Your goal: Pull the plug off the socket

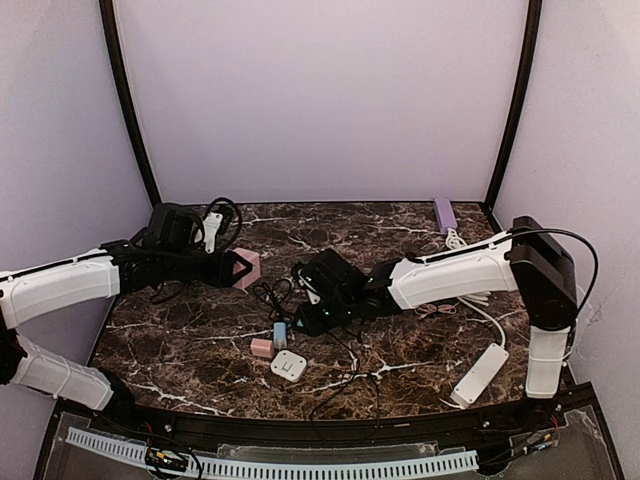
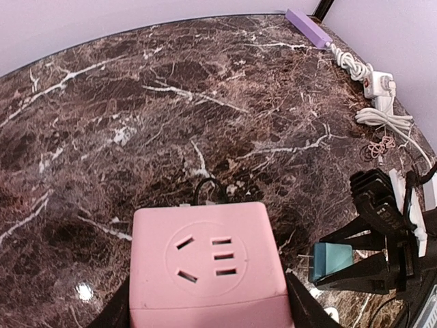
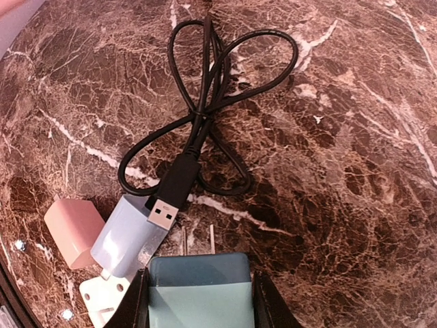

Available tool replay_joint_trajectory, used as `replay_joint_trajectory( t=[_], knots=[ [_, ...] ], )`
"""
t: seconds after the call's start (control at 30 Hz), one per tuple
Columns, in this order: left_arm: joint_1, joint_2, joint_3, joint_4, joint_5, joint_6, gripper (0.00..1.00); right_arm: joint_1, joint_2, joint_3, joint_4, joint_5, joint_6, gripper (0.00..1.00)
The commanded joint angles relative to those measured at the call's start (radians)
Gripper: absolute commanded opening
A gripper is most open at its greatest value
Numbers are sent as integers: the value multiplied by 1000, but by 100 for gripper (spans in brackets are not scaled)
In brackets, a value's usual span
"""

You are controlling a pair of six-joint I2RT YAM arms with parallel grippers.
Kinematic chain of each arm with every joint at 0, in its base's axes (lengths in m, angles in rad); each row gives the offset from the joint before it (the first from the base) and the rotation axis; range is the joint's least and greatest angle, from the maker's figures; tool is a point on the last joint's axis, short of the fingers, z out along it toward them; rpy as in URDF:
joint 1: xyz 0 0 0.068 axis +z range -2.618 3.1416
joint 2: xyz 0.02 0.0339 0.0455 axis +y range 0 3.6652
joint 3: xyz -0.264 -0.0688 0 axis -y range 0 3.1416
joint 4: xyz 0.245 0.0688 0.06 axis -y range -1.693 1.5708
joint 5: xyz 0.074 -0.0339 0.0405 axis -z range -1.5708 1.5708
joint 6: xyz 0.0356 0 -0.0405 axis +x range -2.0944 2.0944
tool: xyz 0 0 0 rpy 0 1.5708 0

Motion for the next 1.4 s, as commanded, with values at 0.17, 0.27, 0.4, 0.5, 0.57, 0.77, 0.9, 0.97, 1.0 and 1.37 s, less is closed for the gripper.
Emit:
replay_joint_trajectory(
  t=[0.17,0.27,0.4,0.5,0.57,0.77,0.9,0.97,1.0,1.37],
  knots=[
    [-1,-91,-195,74,-13,-78,1,8,78,29,47,-72,-6,21],
    [-2,-142,-238,76,-15,-80,1,8,82,26,48,-73,-1,29],
    [-5,-194,-308,84,-7,-95,1,7,77,16,61,-74,3,45],
    [-15,-220,-340,108,10,-102,1,7,66,6,71,-70,-1,60],
    [-28,-227,-356,128,14,-100,1,8,55,-2,74,-66,-7,68],
    [-69,-210,-376,194,13,-59,1,6,-14,-48,85,-28,-18,84],
    [-81,-180,-383,241,-1,-41,1,-2,-65,-94,91,8,-12,92],
    [-85,-161,-383,268,-6,-35,0,-9,-86,-117,98,20,-8,93],
    [-87,-146,-383,285,-11,-33,0,-11,-95,-128,103,24,-5,94],
    [-103,-8,-385,394,-59,-28,7,-50,-155,-206,133,65,61,97]
  ],
)
